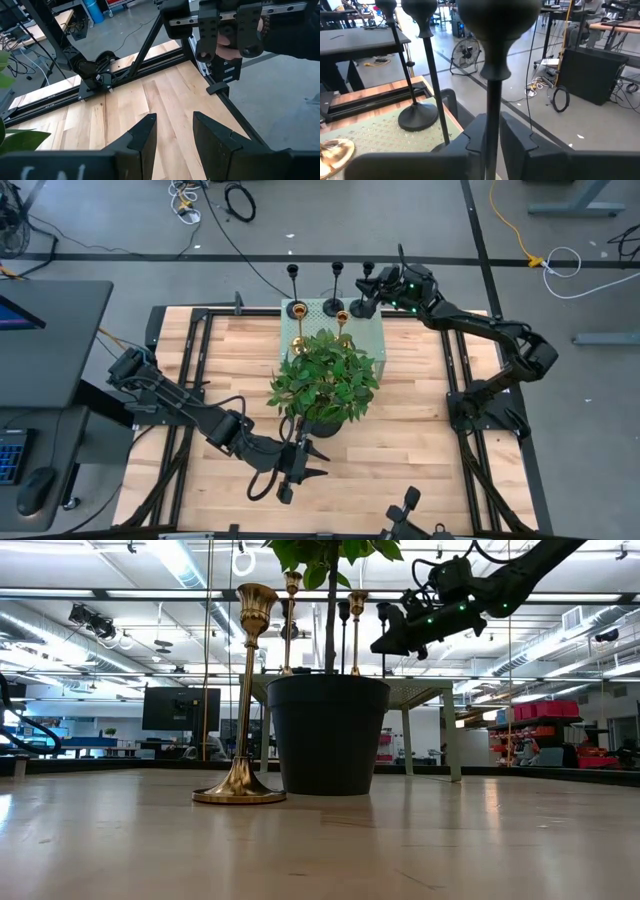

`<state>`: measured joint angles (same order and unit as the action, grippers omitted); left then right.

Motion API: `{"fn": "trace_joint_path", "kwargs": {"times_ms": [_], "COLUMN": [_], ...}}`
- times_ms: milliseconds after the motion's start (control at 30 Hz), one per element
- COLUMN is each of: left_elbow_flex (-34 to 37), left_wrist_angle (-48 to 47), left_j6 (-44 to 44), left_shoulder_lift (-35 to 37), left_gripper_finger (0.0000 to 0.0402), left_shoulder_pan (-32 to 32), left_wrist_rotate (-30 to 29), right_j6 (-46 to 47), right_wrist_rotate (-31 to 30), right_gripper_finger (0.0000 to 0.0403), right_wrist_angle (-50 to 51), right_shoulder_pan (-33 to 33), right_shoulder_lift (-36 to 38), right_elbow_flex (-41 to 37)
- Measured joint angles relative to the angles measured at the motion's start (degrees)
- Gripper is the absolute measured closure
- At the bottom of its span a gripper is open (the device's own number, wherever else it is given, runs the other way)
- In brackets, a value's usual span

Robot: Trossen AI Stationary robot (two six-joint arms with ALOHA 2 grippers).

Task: Pick & Place candle stick holders
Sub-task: Put the black candle holder on the shelf

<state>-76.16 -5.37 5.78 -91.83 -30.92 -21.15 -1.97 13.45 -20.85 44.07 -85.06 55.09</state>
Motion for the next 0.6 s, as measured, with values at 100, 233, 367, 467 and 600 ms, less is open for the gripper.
{"fn": "trace_joint_path", "kwargs": {"times_ms": [100, 233, 367, 467, 600], "left_elbow_flex": [0.00, 0.00, 0.00, 0.00, 0.00], "left_wrist_angle": [0.02, 0.00, 0.00, 0.00, -0.02], "left_j6": [0.00, -0.08, -0.14, -0.13, -0.13], "left_shoulder_lift": [0.00, 0.00, 0.00, 0.00, 0.00], "left_gripper_finger": [0.0271, 0.0271, 0.0271, 0.0271, 0.0271], "left_shoulder_pan": [0.00, 0.00, 0.00, 0.00, -0.01], "left_wrist_rotate": [0.00, 0.00, 0.00, 0.00, 0.00], "right_j6": [-0.01, -0.01, -0.03, -0.54, -0.69], "right_wrist_rotate": [0.02, 0.00, -0.98, -0.92, -0.77], "right_gripper_finger": [0.0347, 0.0346, 0.0342, 0.0332, 0.0302], "right_wrist_angle": [0.05, 0.00, 0.59, 1.45, 1.77], "right_shoulder_pan": [0.00, 0.00, -0.02, 0.00, 0.00], "right_shoulder_lift": [0.17, 0.93, 2.14, 2.45, 2.45], "right_elbow_flex": [0.00, 0.00, 0.00, 0.00, -0.02]}}
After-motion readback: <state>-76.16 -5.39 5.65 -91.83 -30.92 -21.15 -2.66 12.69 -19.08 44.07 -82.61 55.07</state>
